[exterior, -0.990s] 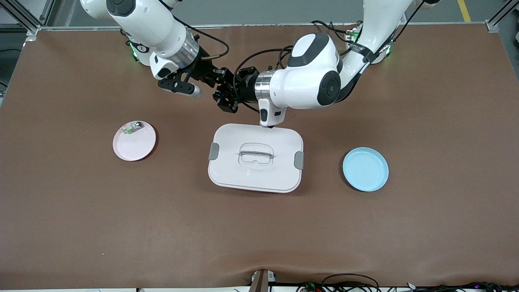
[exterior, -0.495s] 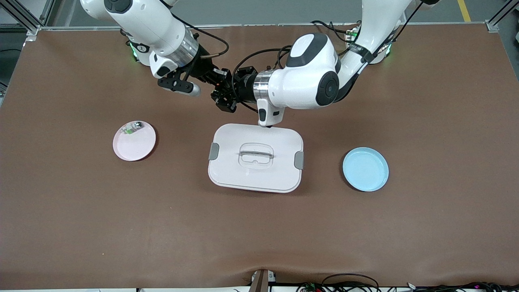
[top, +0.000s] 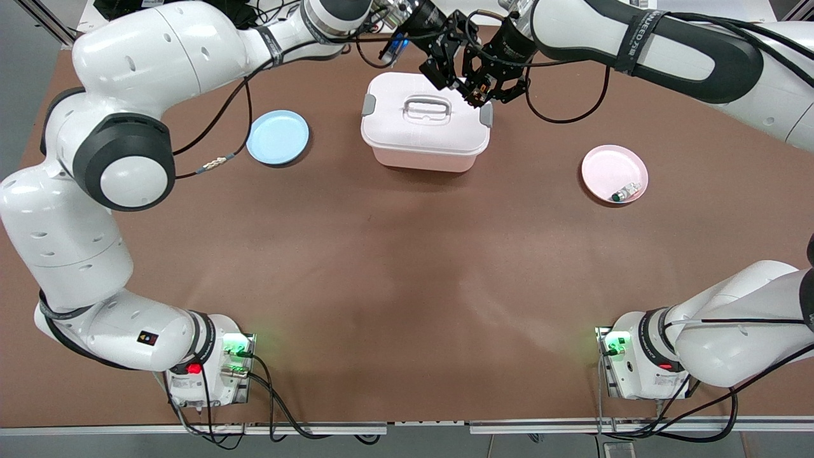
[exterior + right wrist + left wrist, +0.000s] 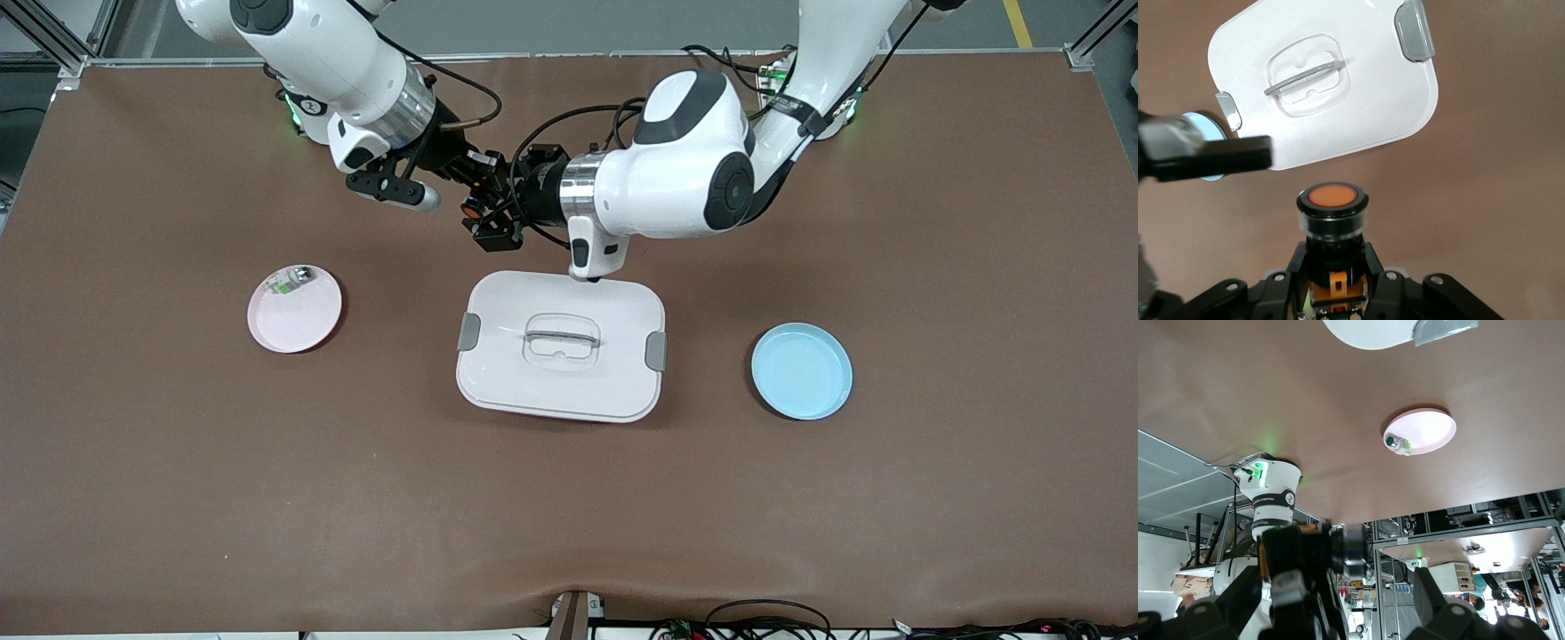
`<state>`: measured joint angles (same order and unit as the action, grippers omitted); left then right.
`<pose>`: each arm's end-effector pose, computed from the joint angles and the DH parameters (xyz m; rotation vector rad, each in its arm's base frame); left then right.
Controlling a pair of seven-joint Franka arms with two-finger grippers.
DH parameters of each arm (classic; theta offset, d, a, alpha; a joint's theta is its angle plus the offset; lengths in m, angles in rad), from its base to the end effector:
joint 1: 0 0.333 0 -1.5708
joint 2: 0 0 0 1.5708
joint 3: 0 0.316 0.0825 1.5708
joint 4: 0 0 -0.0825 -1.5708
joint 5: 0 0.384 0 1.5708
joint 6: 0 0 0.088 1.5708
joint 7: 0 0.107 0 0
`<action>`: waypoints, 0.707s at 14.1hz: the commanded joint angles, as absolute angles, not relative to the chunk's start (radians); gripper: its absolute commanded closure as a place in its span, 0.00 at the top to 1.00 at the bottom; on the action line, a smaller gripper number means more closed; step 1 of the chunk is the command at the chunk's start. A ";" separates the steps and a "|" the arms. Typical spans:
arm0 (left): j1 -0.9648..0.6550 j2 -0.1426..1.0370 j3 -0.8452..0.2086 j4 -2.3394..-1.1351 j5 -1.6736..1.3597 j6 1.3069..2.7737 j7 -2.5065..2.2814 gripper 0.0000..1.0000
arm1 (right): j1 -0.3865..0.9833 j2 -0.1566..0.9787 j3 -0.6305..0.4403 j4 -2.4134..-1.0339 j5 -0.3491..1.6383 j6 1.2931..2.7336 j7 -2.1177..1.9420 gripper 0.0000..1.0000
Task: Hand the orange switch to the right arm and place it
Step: 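Carry the switch with the right gripper while the left gripper withdraws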
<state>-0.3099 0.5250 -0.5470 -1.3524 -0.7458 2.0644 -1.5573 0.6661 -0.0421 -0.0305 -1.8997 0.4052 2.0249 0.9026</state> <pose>0.5121 -0.5089 0.5036 2.0359 1.2378 -1.0392 0.4427 0.3545 0.5363 -2.6883 0.5675 0.2025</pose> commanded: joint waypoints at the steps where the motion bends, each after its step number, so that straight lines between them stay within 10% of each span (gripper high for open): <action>1: -0.298 0.502 -0.535 -1.341 -0.741 2.060 -1.571 1.00 | 0.670 -0.058 -0.041 -1.893 0.402 1.985 0.910 0.00; 10: -0.126 0.407 -0.492 -1.345 -0.403 2.039 -1.511 1.00 | 0.511 -0.057 -0.055 -1.747 0.183 1.582 0.260 0.00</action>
<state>-0.1541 0.4281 -0.4990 -1.3268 -0.4762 2.0554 -1.5464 0.5489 -0.0525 -0.0643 -1.7755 0.2698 1.6485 0.4295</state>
